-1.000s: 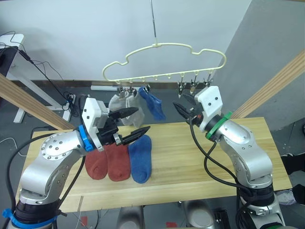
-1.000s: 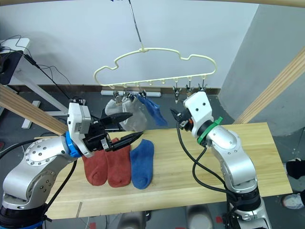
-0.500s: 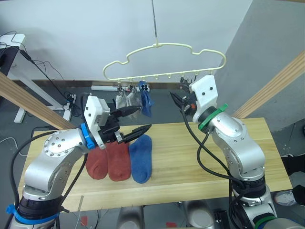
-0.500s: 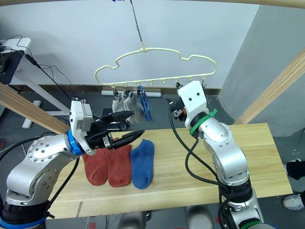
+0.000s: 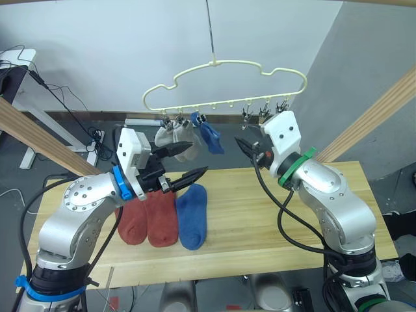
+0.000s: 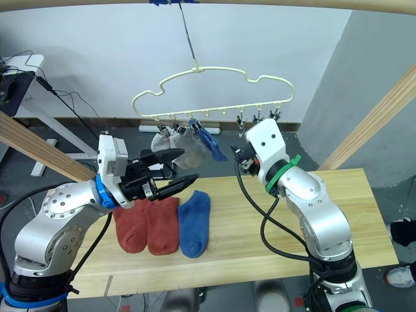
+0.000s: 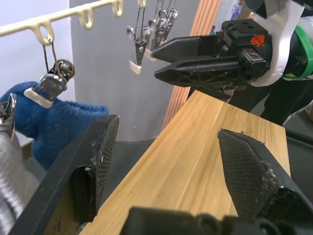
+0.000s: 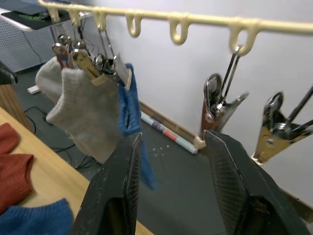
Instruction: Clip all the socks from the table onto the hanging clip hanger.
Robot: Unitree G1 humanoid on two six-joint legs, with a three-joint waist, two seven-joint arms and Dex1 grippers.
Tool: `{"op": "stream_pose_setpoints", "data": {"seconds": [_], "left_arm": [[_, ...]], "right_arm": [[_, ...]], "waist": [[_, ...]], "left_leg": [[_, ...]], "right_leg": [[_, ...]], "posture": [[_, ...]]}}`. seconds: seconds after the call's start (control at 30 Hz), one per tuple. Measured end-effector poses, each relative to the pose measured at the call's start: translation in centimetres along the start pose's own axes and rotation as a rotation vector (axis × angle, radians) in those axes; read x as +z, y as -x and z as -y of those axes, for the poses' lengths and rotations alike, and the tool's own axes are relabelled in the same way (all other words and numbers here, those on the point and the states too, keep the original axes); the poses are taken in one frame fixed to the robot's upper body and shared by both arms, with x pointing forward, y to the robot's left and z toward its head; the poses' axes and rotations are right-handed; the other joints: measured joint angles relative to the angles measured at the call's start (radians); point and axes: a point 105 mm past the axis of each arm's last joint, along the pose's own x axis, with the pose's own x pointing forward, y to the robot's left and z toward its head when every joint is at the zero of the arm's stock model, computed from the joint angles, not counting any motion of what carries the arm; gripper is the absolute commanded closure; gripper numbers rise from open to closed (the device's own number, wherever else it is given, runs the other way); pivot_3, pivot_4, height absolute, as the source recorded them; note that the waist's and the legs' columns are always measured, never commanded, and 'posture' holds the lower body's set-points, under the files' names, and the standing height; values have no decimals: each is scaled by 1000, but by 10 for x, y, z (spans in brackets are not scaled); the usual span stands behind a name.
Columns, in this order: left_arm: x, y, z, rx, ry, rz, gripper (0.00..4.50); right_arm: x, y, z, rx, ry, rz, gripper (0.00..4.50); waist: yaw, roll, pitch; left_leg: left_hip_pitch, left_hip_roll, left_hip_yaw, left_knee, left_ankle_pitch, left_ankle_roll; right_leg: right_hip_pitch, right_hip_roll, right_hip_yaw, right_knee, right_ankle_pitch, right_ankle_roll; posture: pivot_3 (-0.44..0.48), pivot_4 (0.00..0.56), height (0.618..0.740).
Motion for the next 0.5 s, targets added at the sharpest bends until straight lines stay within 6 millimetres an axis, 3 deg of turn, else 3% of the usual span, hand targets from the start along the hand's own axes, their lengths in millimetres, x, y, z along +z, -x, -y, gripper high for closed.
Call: {"op": "stream_pose_setpoints", "data": {"seconds": [0.5], "left_arm": [[0, -1, -2, 0, -8, 5, 908]], "right_arm": [[2, -14, 11, -56, -21, -20, 2408]], "waist": [[1, 0, -2]], "left_leg": [[0, 0, -1, 0, 1, -1]], "right_leg": [[0, 0, 0, 2, 0, 0]], "posture": [[-187, 253, 740]]}}
